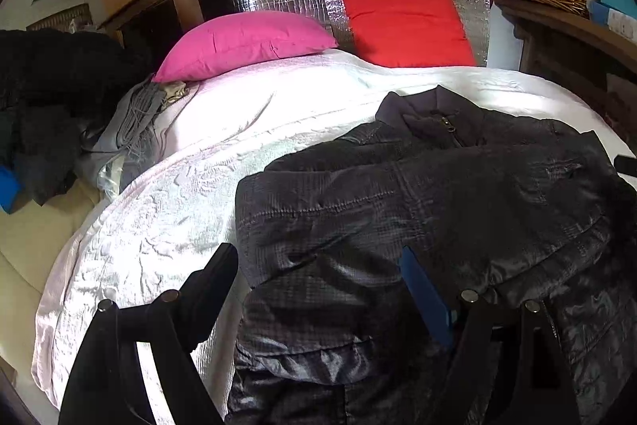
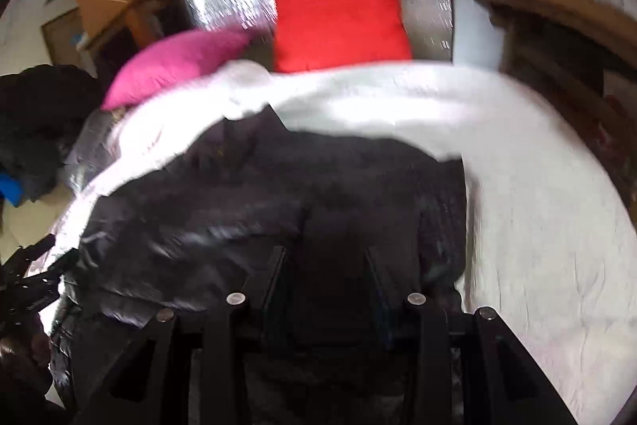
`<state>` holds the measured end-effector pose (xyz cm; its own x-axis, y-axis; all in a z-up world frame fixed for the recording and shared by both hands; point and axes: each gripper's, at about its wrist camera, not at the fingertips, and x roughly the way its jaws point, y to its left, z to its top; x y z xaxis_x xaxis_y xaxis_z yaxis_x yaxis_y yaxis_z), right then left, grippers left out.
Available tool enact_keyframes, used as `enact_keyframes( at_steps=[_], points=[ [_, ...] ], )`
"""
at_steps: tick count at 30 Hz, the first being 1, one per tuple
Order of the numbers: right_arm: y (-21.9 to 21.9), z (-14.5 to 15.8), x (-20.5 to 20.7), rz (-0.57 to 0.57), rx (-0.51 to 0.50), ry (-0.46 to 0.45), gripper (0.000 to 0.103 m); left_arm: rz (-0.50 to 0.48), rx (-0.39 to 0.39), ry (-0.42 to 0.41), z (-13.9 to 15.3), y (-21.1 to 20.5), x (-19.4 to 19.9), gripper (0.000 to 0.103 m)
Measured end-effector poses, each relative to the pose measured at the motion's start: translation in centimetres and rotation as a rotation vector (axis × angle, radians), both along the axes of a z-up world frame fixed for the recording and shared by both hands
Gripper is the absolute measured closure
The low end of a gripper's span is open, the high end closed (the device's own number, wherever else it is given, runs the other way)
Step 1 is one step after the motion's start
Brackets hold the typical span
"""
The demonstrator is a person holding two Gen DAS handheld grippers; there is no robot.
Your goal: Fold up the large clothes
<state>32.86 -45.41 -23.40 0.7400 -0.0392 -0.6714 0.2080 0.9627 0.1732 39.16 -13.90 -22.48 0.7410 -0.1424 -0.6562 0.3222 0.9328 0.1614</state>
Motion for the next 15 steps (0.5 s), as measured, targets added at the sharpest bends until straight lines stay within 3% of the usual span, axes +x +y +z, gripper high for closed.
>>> enact_keyframes(
  at_steps=[2, 7, 13, 15],
  points=[
    [0.9, -0.3, 0.7, 0.039, 0.017, 0.005, 0.059, -0.004, 0.005, -0.003, 0.0, -0.3, 0.2, 0.019],
    [2.9, -3.8, 3.6, 0.085, -0.025, 0.166, 0.058, -0.016, 0.023, 0.002, -0.6, -0.9, 0.6, 0.019],
    [1.1, -2.9, 2.2, 0.076, 0.013, 0.091, 0.058, -0.008, 0.033, 0.018, -1.2, -1.1, 1.1, 0.019],
    [-0.2, -2.3, 1.2, 0.029, 0.005, 0.058, 0.051, -0.006, 0.035, 0.016, -1.2, -1.1, 1.1, 0.019]
  ],
)
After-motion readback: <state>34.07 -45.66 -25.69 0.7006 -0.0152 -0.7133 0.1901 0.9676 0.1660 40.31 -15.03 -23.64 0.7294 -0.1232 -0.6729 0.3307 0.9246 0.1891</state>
